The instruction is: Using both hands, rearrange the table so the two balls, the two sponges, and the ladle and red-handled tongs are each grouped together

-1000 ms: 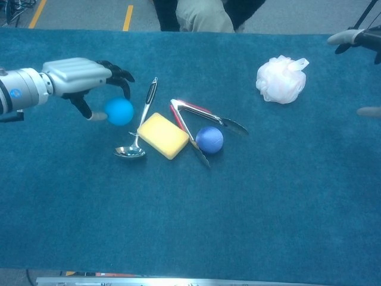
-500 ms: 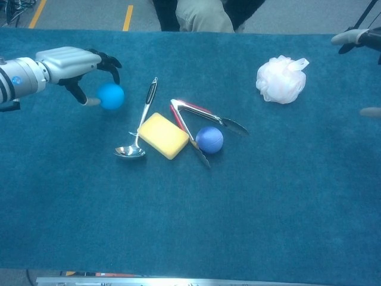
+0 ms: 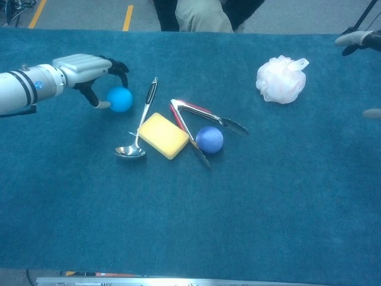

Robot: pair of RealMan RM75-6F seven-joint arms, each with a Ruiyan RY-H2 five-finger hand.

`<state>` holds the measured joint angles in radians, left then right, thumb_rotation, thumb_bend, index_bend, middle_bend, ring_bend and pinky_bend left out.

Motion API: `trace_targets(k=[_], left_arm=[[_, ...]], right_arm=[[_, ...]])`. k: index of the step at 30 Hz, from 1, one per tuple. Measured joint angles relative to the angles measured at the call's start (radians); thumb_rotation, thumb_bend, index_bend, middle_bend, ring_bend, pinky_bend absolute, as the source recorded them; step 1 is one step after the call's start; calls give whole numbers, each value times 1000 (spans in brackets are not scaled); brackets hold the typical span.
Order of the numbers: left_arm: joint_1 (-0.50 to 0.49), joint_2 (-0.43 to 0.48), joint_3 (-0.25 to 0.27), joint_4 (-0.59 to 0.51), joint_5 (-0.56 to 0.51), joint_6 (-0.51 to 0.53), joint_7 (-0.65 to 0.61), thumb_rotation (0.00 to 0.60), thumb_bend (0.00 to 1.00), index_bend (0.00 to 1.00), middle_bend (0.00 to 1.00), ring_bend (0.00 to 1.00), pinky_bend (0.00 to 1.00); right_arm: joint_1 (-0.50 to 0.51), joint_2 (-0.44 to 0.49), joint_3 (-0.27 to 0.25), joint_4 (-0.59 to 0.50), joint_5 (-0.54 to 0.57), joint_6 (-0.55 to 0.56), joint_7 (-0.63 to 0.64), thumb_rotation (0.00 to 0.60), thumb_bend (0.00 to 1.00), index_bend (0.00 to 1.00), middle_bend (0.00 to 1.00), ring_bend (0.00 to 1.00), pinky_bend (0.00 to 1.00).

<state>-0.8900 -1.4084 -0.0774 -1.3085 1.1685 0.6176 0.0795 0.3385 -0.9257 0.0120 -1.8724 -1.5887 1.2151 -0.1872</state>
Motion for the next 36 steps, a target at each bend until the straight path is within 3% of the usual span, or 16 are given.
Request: trace_targets(k=[22, 36], left_arm=[[-19, -8, -5, 0, -48, -43, 4, 600, 321, 198, 61, 60, 0], [13, 112, -11, -154, -32, 34, 6, 600, 321, 176, 52, 60, 0]], right_arm=[[-10, 1, 3, 16, -6, 7, 23, 600, 27, 143, 255, 197, 384], [-11, 2, 8, 19, -16, 15, 33, 600, 27, 144, 255, 197, 384]])
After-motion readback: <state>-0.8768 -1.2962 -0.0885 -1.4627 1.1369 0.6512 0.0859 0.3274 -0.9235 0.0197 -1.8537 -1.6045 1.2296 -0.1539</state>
